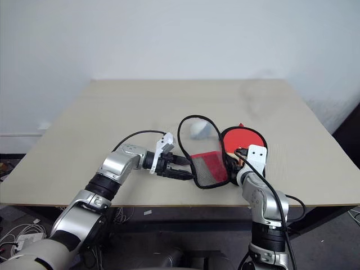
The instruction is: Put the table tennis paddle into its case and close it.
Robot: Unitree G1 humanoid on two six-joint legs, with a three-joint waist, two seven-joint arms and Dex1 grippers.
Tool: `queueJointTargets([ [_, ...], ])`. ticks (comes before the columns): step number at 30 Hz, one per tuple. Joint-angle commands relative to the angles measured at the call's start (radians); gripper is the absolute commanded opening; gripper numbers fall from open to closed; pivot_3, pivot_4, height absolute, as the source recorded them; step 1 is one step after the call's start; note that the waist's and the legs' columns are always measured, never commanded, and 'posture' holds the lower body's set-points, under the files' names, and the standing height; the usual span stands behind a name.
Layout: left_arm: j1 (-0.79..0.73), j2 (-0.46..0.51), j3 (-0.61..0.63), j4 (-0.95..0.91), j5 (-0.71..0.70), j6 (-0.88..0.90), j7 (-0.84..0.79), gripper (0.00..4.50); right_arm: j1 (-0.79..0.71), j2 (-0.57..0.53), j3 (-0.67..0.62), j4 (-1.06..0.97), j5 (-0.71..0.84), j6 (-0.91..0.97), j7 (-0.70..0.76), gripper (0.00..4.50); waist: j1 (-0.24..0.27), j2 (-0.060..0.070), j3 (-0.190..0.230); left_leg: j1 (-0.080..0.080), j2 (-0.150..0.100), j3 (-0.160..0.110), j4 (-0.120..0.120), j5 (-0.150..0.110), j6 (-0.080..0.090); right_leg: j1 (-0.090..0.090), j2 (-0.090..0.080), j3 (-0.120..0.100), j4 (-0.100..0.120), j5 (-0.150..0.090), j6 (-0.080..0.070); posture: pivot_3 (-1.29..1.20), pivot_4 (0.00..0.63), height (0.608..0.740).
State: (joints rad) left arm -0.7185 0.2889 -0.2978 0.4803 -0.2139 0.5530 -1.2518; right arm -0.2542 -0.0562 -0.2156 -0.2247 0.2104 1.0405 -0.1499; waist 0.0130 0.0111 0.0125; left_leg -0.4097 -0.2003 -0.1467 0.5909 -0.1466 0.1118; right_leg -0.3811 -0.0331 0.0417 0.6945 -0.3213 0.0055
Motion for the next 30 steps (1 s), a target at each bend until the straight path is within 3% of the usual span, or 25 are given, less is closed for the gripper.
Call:
queueJointTargets([
  [1, -0.056, 0.014, 0.037, -0.005, -0.020, -0.004, -0.010, 3.90, -0.004, -0.002, -0.009, 0.002, -0.016, -0.033, -0.002, 4.46, 0.000, 0.000, 0.000, 0.000, 0.000, 0.000, 0.000, 0.000, 0.000, 0.000, 0.000, 0.000, 0.000, 0.000, 0.000, 0.00, 0.000, 0.740],
  [7, -0.087, 0.013, 0.052, 0.044, -0.017, -0.016, -0.013, 3.90, -0.010, -0.014, -0.044, -0.092, 0.026, -0.117, 0.061, 4.46, -0.001, 0.000, 0.000, 0.000, 0.000, 0.000, 0.000, 0.000, 0.000, 0.000, 0.000, 0.000, 0.000, 0.000, 0.000, 0.00, 0.000, 0.740],
  [18, -0.130, -0.004, 0.053, 0.119, -0.003, -0.056, -0.022, 3.90, 0.134, -0.289, 0.038, -0.277, 0.133, -0.129, 0.413, 4.46, 0.000, -0.001, 0.001, -0.001, 0.000, 0.000, 0.001, 0.000, 0.001, 0.000, -0.001, -0.001, 0.000, 0.000, 0.000, 0.00, 0.000, 0.740],
  [30, -0.121, -0.001, 0.051, 0.116, 0.003, -0.064, -0.022, 3.90, 0.296, -0.455, 0.127, -0.358, 0.186, -0.117, 0.589, 4.46, 0.001, -0.004, 0.002, -0.002, 0.001, -0.001, 0.006, -0.006, 0.010, 0.002, -0.001, -0.002, 0.000, 0.000, 0.001, 0.00, 0.000, 0.740],
])
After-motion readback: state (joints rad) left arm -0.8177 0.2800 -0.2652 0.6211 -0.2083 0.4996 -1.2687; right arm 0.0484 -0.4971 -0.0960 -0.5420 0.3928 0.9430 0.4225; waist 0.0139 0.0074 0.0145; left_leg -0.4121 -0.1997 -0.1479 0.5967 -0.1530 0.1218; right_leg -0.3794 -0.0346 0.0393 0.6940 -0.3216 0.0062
